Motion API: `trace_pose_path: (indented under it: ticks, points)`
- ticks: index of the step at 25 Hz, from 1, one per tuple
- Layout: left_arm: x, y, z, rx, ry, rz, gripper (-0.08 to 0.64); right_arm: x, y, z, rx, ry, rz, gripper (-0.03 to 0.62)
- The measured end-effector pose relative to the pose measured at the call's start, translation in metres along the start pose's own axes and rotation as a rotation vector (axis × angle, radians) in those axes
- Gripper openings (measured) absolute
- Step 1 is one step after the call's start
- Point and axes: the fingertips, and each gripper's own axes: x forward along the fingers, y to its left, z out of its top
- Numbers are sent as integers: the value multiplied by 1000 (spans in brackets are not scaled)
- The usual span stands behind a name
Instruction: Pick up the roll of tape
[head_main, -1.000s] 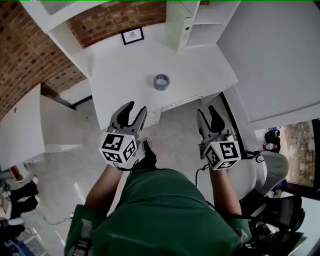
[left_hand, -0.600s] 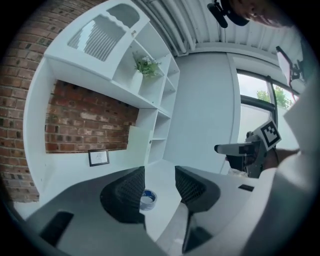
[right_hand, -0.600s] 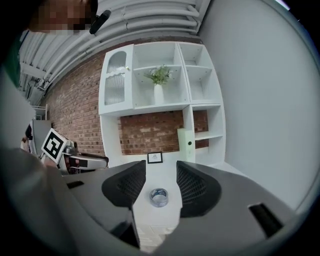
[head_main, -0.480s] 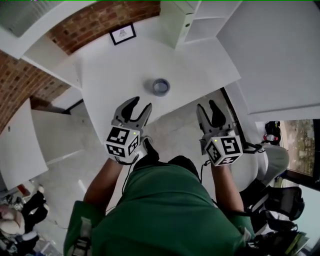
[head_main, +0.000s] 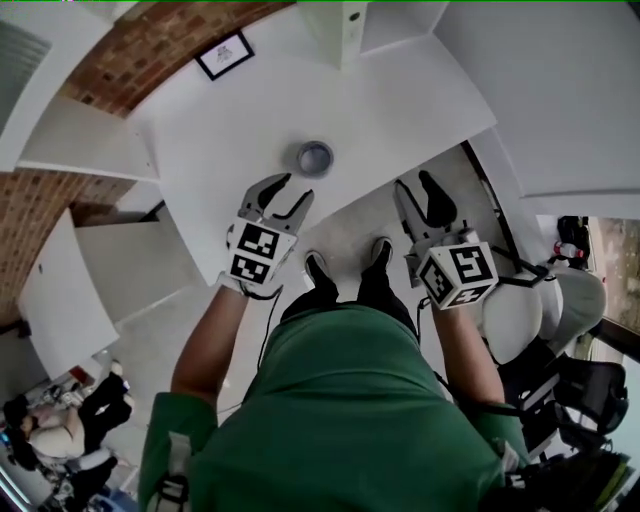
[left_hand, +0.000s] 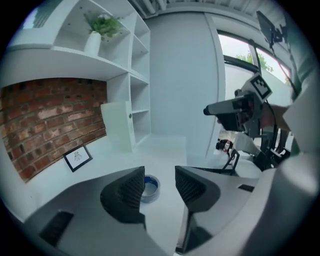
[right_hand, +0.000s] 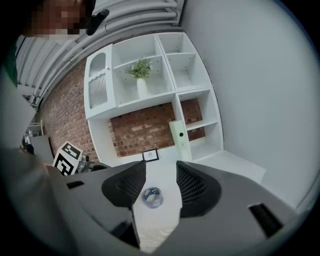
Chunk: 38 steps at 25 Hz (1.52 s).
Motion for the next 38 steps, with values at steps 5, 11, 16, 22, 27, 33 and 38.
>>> trace_pose_path:
  ticks: [5,11,16,22,27,33,38]
  points:
    - [46,-10,-18,52,148,-9,201,3,-35,4,29,-7,40,204]
    - [104,-8,-47,106,328,-14,201,-5,-96,-1,99,-15,-4,198]
    - [139,-6,-80,160,489,-27,201,-23,-138,-23,174,-6,-66,195]
    - [167,-1,-104,261,686,-76,200,-39,-167,-47,251,-2,-133,195]
    - [181,-3,-114,313,831,-118,186,-49,-189,-55,296,-11,-169,188]
    - [188,1,-125,338,912,-112,152,-60,-203,-59,322,-37,-202,186]
    - [189,0,-129,349,944,-97,141,-66,-208,-57,322,-41,-210,183]
